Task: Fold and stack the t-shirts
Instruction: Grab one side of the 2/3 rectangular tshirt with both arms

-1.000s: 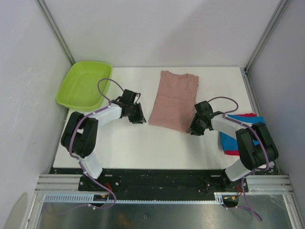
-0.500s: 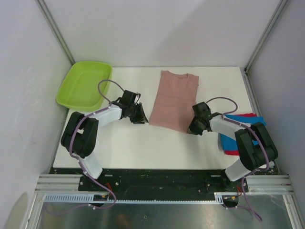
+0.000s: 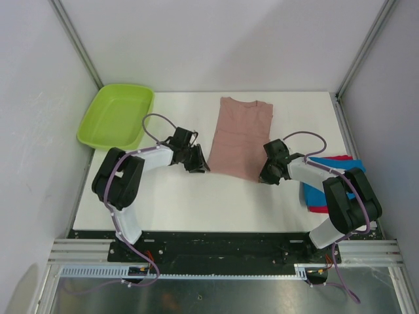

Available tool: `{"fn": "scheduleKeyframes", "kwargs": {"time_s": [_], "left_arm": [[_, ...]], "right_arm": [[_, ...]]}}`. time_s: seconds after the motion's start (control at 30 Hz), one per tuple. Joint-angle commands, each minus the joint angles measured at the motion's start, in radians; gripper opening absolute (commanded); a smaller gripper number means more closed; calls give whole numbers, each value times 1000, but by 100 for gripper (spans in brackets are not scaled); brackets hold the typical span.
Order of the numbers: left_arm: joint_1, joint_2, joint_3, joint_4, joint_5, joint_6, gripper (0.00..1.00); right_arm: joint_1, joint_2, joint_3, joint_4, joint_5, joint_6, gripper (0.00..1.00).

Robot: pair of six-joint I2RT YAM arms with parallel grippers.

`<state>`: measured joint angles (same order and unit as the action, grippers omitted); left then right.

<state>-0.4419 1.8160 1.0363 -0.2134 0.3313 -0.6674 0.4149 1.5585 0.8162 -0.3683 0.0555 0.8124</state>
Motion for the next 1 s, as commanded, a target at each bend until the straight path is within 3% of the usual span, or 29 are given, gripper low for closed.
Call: {"fn": "scheduleKeyframes", "kwargs": {"time_s": [0.0,0.23,0.5,0.87,0.9,0.97], "left_arm": [[-16,29,39,43,22,-24,32],[-30,41,44,55,13,-44,25],[-36,-25,14,50,-62,-48,1],[-41,-104,-31,-8,-61,-11,0],[-44,-106,-39,-9,-50,-8,1],[-52,-118,-61,-8,-40,-7,14]], "right_arm": [[-3,8,5,-74,77,-30,0],[-7,13,5,-79,82,-35,0],[-31,-6,5,-103,99,-63,0],[-17,-43,5,-146,127,-103,0],[-10,-41,5,-146,130,-103,0],[0,-38,5,-149,132,-101,0]]}}
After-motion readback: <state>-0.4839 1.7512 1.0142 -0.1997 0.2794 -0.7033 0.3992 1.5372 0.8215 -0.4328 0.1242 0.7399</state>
